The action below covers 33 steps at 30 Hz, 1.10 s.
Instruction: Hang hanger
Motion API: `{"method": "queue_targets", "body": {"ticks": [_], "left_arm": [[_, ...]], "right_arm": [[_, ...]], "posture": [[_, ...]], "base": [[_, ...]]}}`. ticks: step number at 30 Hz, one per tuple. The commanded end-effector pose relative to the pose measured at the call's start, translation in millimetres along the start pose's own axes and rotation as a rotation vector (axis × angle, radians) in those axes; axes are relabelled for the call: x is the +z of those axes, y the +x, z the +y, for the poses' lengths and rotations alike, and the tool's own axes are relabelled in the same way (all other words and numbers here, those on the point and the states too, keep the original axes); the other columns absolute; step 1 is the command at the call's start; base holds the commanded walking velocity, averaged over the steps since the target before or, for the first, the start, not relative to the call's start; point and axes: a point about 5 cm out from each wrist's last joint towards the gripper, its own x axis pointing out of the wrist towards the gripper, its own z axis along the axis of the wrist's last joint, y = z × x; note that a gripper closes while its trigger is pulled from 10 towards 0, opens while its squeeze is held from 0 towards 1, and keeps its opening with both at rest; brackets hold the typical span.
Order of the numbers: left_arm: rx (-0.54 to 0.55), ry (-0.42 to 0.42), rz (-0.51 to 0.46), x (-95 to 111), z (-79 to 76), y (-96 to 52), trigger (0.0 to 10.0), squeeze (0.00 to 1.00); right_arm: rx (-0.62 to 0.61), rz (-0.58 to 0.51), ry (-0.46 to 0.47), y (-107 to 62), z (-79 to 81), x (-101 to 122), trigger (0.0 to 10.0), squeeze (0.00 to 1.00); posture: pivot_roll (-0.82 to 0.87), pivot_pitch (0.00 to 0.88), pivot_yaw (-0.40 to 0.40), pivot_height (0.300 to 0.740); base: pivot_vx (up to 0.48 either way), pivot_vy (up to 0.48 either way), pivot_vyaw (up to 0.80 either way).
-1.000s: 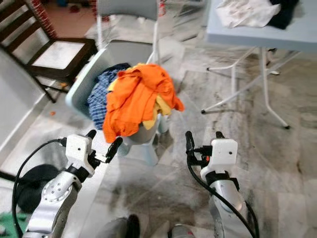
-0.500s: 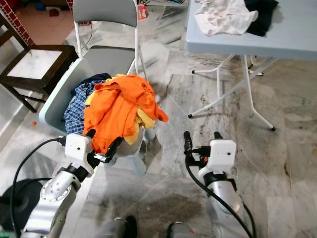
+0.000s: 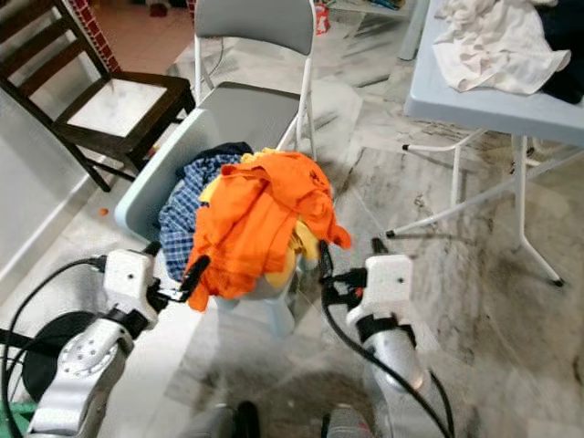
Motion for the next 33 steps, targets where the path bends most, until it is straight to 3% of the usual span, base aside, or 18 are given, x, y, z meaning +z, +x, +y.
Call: {"method": "queue_targets", "body": {"ticks": [1, 13, 18, 22, 33], "left_arm": [[-0.020, -0.008, 0.012, -2.7, -6.1, -0.6, 10.0, 0.00], [-0.029, -0.008, 0.017, -3.9, -7.9, 0.6, 10.0, 0.00], [-0.032, -0.009, 0.020, -5.1, -9.1, 0.9, 10.0, 0.00], [-0.019, 0.009, 0.034, -8.0, -9.3, 1.0, 10.0, 0.00], [-0.026, 0.006, 0.027, -8.3, -11.0, 1.2, 10.0, 0.00]], "right_arm": [[-0.019, 0.009, -0.010, -3.7, -6.4, -1.3, 10.0, 0.00], [-0.023, 0.020, -0.001, -3.7, -7.3, -1.9, 10.0, 0.00], [-0.022, 0.022, 0.005, -3.5, -8.0, -1.8, 10.0, 0.00], [-0.021, 0.018, -0.001, -2.5, -8.5, -0.6, 10.0, 0.00], [-0.018, 0.020, -0.007, -1.3, -7.6, -0.6, 10.0, 0.00]], "posture": [[-0.07, 0.241, 0.068, 0.740], [-0.07, 0.244, 0.065, 0.740], [-0.08, 0.243, 0.059, 0.740], [-0.07, 0.239, 0.055, 0.740], [-0.07, 0.239, 0.054, 0.740]], "base": [[0.274, 0.292, 0.00], [0.271, 0.289, 0.00], [0.274, 0.284, -0.80], [0.063, 0.000, -0.80], [0.000, -0.069, 0.00]]}}
